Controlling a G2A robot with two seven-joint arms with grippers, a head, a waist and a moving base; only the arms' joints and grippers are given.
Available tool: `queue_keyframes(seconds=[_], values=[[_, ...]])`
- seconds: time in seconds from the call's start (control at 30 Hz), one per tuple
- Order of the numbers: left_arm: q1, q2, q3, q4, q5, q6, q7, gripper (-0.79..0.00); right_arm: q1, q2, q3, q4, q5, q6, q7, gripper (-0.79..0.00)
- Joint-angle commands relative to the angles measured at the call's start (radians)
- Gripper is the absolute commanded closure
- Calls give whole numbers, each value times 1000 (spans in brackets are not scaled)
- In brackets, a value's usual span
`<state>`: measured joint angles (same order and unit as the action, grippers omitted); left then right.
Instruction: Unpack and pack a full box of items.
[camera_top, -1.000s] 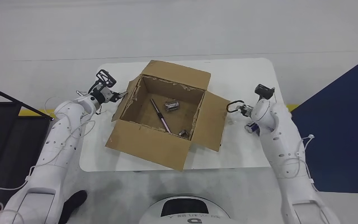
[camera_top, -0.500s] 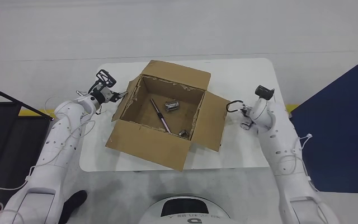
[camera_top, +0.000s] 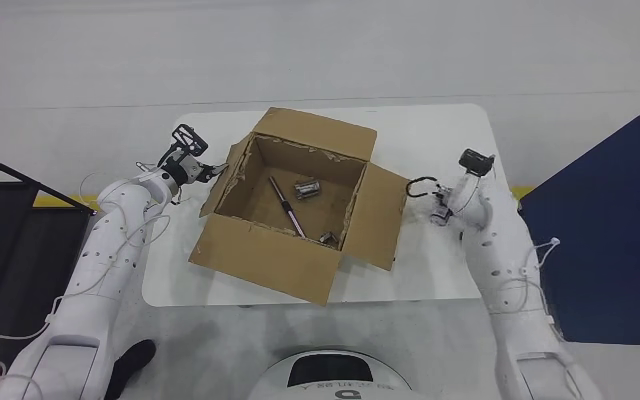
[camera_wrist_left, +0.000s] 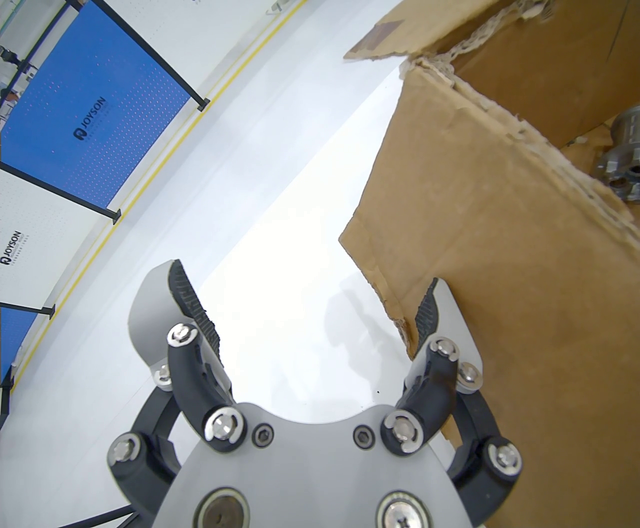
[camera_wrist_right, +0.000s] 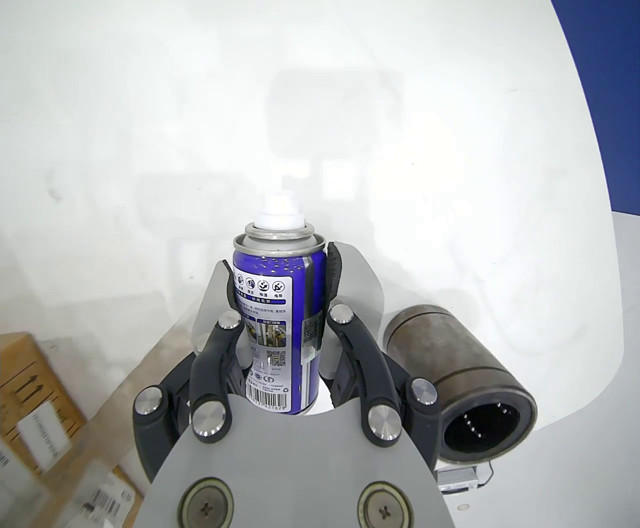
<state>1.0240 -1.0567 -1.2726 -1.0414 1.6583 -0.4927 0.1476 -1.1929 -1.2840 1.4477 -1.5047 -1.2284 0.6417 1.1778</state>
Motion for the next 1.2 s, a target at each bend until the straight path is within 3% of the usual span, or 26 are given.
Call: queue_keyframes(seconds=[0.0,0.13,0.23,0.4,0.63,0.83,1.03,1.13,1.17], values=[[0,0,0,0,0,0,0,-785,-43,4,56,-113,56,-19,2,0],[0,0,0,0,0,0,0,-785,-172,7,188,-353,262,-121,-101,0],[0,0,0,0,0,0,0,-785,-278,2,254,-470,475,-278,-198,0],[0,0,0,0,0,0,0,-785,-353,-5,236,-529,767,-523,-245,0],[0,0,0,0,0,0,0,-785,-229,-13,-68,-520,564,-517,-287,0],[0,0,0,0,0,0,0,-785,-95,-36,-312,-413,328,-381,-352,0],[0,0,0,0,0,0,0,-785,3,-65,-488,-283,194,-288,-384,0],[0,0,0,0,0,0,0,-785,35,-78,-546,-223,146,-259,-385,-129],[0,0,0,0,0,0,0,-785,42,-81,-560,-211,133,-255,-384,-271]])
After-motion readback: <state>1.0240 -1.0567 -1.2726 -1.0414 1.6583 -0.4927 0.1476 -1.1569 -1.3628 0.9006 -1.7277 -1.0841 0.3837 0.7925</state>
